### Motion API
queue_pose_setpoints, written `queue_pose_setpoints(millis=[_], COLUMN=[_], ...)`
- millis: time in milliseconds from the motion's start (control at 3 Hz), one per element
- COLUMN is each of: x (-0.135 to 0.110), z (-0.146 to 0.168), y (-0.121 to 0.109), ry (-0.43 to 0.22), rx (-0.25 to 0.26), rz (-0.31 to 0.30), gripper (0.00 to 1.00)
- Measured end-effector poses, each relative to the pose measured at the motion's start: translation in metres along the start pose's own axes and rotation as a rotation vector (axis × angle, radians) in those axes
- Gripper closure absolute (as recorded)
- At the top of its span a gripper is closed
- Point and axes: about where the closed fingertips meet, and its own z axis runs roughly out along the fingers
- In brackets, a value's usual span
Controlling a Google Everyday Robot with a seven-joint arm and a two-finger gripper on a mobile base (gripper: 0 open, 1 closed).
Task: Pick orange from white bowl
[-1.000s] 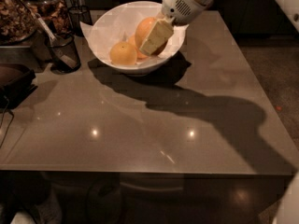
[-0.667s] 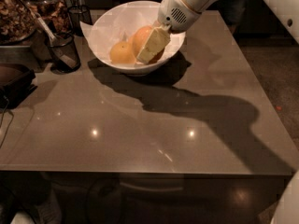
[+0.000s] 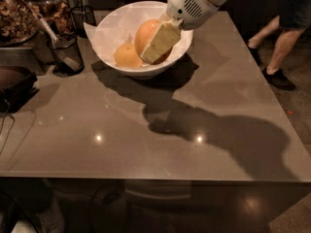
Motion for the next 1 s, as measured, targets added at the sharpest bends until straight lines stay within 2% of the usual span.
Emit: queue_pose_setpoints(millis=[667,1000], x=[0.016,0.018], z=[-0.029,-0.029], y=[0.053,0.055], ry=[-0.017,-0.012], rx=[0.062,0.062], rz=[0.09,0.092], gripper=[1.0,1.0])
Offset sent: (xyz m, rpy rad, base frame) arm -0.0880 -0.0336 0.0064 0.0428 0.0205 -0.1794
